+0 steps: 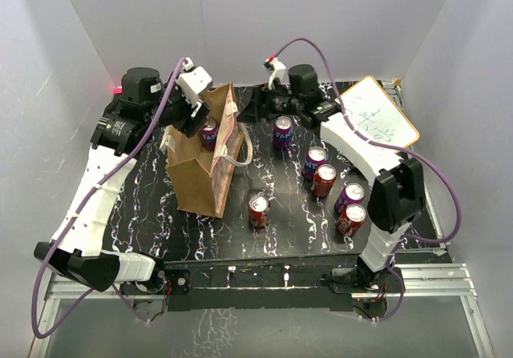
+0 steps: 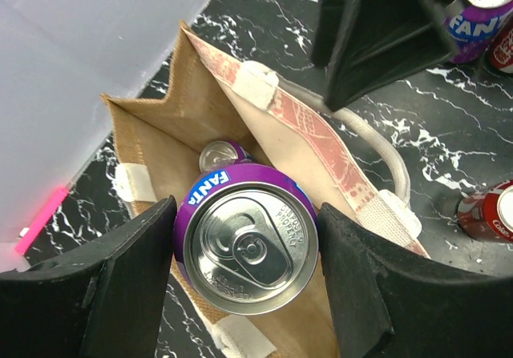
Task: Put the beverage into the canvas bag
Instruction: Place the drink in the canvas bag.
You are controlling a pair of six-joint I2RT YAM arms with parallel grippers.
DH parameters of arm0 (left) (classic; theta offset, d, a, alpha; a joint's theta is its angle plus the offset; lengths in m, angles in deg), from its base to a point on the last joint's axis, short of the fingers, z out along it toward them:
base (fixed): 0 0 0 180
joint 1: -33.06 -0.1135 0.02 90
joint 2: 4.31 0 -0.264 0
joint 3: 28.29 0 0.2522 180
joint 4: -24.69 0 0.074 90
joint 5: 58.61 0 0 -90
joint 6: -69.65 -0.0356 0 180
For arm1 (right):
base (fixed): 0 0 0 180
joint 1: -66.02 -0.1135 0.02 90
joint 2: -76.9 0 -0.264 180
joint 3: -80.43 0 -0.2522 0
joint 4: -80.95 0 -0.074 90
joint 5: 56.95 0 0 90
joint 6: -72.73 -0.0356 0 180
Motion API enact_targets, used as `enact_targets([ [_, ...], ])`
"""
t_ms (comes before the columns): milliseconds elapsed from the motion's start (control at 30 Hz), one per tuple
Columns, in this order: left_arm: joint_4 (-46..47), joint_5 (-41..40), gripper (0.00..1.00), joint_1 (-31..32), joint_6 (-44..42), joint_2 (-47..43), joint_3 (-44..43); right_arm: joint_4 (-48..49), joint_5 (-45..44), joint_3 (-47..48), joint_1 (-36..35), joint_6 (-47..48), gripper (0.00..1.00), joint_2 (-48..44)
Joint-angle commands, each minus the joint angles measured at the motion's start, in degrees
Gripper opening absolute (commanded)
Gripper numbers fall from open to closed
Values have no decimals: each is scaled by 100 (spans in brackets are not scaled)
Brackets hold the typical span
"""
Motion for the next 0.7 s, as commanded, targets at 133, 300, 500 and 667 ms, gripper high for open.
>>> enact_targets([
  [133,473,-29,0,-34,78,-103,205,168,-669,692,-414,-152,60,431],
  [300,586,-14,0,-35,104,-121,425,120,-811,685,-504,-131,55,476],
  [500,834,7,0,-39,228,-61,725,8,-1064,773,-553,-114,36,528],
  [667,1083,-92,0,-48,295,104,803,-84,-1171,923,-583,-72,18,510],
])
